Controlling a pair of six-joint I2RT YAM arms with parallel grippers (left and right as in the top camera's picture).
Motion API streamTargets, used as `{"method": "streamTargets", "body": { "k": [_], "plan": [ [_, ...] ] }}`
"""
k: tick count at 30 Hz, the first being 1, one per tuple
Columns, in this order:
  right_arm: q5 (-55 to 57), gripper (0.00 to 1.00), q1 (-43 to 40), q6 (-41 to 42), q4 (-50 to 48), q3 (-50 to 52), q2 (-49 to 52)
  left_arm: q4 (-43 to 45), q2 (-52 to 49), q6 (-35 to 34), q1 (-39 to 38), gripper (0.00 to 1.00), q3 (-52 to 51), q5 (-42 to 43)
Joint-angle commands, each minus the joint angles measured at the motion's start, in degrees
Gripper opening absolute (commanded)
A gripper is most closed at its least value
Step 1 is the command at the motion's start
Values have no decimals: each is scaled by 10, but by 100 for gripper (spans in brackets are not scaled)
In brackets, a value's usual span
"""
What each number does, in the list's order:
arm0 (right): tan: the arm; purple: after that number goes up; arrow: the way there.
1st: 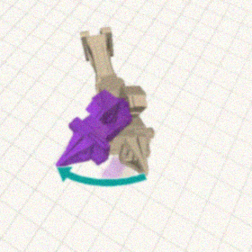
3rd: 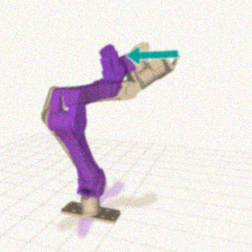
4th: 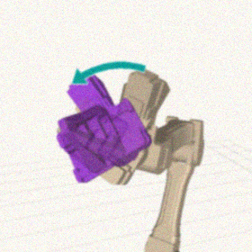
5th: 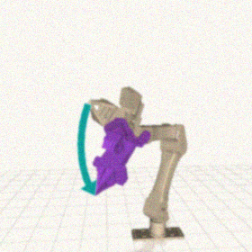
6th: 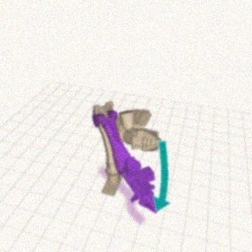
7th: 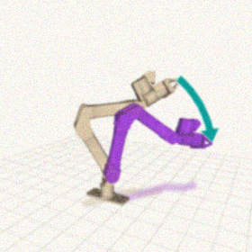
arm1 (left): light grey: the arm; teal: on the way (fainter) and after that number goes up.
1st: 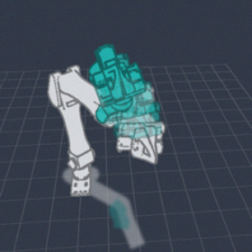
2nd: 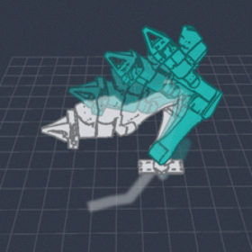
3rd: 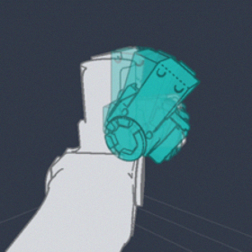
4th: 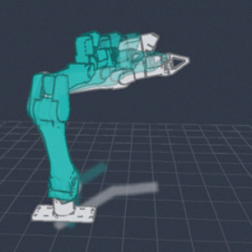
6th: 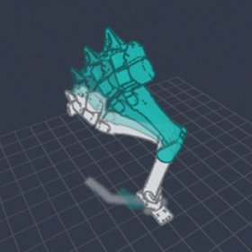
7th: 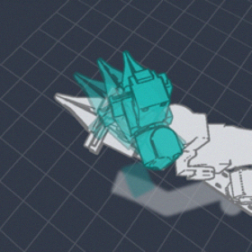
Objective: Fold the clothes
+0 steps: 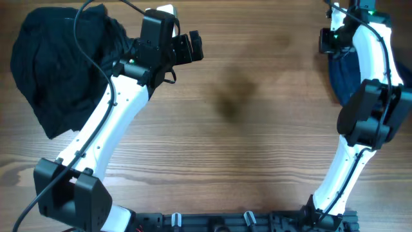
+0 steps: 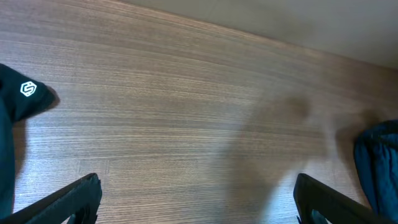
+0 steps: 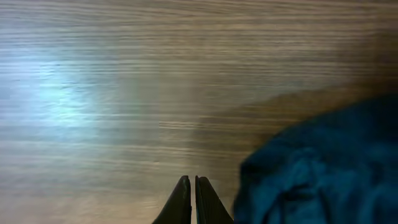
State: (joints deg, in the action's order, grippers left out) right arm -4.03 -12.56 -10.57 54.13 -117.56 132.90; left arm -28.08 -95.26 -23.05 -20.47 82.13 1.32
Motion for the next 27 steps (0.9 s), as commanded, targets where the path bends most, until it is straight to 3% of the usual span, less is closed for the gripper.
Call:
{"method": "streamTargets", "body": {
  "k": [1,7,20,27],
  "plan": [
    [58,4,-7,2,-23,-1,13,0,-3,3,0,99,1,-8],
    [73,6,-10,0,-54,-1,16,0,-3,3,0,99,1,-8],
    [32,4,-10,-45,-14,-1,45,0,-3,3,0,99,1,-8],
    [86,4,-10,-42,-43,-1,45,0,-3,3,0,99,1,-8]
  ]
}}
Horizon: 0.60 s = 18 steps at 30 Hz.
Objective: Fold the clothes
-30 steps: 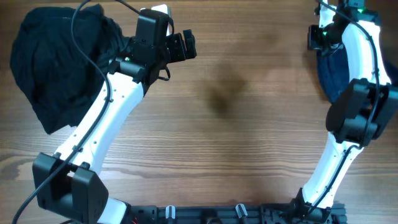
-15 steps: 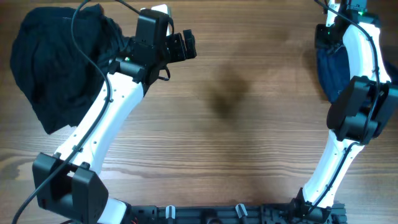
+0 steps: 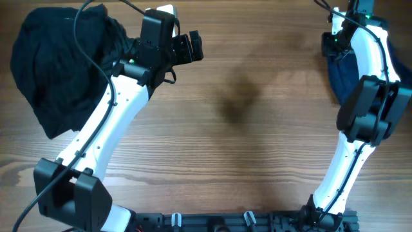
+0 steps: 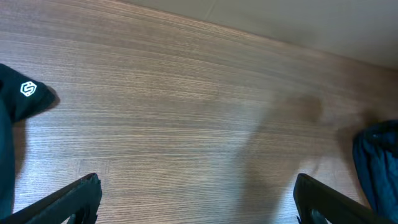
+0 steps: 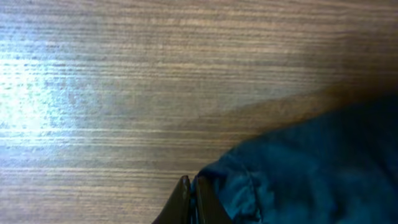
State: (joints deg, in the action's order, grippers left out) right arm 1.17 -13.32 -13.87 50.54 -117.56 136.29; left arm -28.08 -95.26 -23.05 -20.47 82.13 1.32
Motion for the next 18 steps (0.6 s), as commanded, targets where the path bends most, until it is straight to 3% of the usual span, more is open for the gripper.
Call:
{"method": "streamTargets", "body": {
  "k": [1,11,18],
  "plan": [
    [37,4,-3,-9,-12,-1,11,1,-3,3,0,99,1,-8],
    [36,4,-3,23,-14,-14,11,2,-3,3,0,99,1,-8],
    [-50,4,3,28,103,-74,-42,6,4,3,0,98,1,-8]
  ]
}}
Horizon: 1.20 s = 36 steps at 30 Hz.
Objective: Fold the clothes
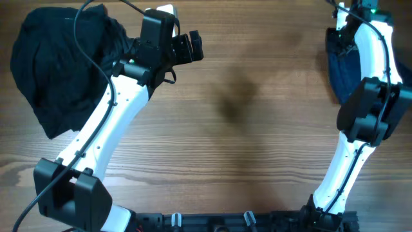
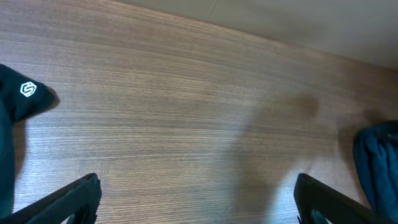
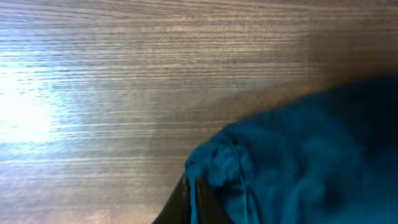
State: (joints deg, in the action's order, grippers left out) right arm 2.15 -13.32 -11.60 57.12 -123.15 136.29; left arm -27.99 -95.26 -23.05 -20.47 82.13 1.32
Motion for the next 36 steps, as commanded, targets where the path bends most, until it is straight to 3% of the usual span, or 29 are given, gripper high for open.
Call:
{"method": "streamTargets", "body": {
  "k": [1,10,12,14,17,23,36],
  "plan": [
    [-90,4,7,-10,66,-18,-66,5,15,3,0,98,1,-8],
    [-132,5,52,43,214,-18,-279,-64,161,-1,0,100,1,-71],
    [-132,14,54,75,223,-18,-322,-105,197,-14,0,100,1,-96],
    [-131,41,54,101,233,-18,-363,-148,225,-42,0,100,1,-131],
    [-109,99,54,124,240,-18,-404,-200,256,-76,2,100,1,-174],
    [-107,100,54,132,251,-17,-414,-258,253,-137,1,100,1,-205],
    [-107,100,54,132,252,-16,-414,-278,238,-137,1,100,1,-202]
  ]
}}
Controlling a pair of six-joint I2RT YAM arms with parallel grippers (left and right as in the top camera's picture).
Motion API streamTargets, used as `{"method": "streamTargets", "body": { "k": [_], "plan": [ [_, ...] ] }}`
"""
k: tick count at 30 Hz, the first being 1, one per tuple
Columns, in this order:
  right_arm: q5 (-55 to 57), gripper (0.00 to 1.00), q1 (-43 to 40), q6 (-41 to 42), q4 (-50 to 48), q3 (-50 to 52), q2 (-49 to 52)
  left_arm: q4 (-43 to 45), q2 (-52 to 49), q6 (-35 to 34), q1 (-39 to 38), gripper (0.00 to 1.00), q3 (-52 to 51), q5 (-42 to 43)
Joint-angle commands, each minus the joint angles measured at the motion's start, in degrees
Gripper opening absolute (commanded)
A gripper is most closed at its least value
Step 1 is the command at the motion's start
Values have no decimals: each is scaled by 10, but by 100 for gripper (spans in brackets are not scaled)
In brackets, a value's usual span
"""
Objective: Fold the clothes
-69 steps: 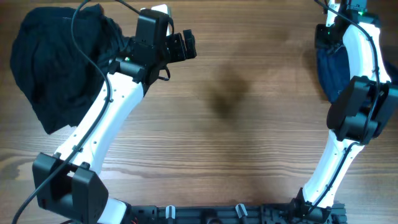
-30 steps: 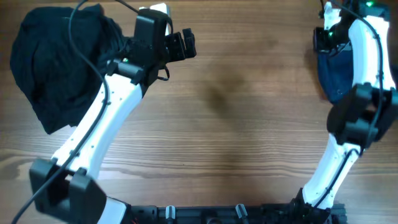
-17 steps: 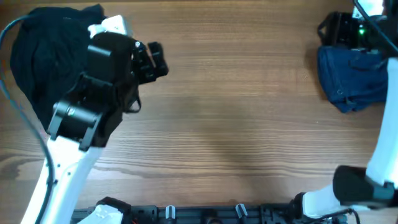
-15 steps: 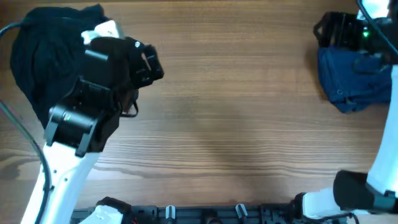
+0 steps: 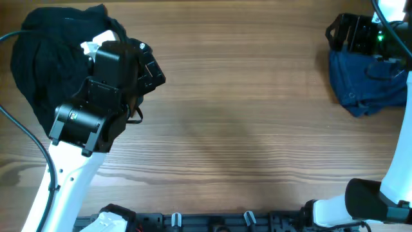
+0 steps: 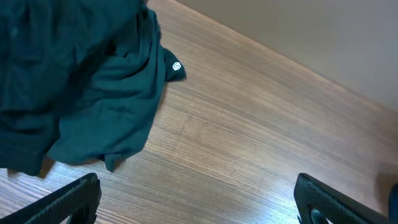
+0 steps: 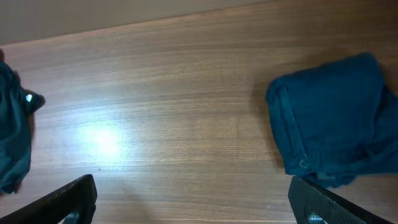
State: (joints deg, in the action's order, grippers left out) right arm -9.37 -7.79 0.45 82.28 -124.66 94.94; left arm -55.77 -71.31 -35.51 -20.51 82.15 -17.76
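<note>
A heap of black clothes [image 5: 45, 58] lies at the table's far left; the left wrist view shows it as dark cloth [image 6: 81, 81] with a small white logo. A blue garment [image 5: 367, 80] lies folded at the far right and shows in the right wrist view [image 7: 333, 118]. My left gripper [image 5: 153, 69] hovers open just right of the black heap, nothing between its fingers [image 6: 68, 199]. My right gripper [image 5: 341, 33] hangs open above and left of the blue garment, its fingers [image 7: 336, 202] wide apart over bare wood.
The wooden table [image 5: 238, 129] stretches between the two garments. Its far edge meets a pale wall [image 6: 298, 37]. A black rail with clips [image 5: 244, 219] runs along the near edge.
My right gripper, then shut low at the blue garment's edge, is now open and raised clear of it. My left arm has drawn back towards the black heap, still open.
At first my right gripper was shut low on the wood beside the blue garment, then at its edge, then with blue cloth at its tips. The left arm stayed still, open over mid-table. Now both grippers are open, the blue garment lies folded and the left gripper is by the black heap.
</note>
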Motion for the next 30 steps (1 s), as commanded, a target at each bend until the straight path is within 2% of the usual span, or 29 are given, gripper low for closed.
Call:
{"method": "streamTargets", "body": {
  "k": [1,20,26,30],
  "plan": [
    [8,100,-1,12,0,-1,0,0,-1,-12,2,100,0,-12],
    [8,100,-1,12,0,-1,-15,0,-1,-12,2,100,0,-12],
    [8,100,-1,12,-4,21,-111,0,-1,-12,2,100,0,-12],
    [58,100,-1,-40,-2,93,-218,0,-1,-12,2,100,0,-12]
  ]
}}
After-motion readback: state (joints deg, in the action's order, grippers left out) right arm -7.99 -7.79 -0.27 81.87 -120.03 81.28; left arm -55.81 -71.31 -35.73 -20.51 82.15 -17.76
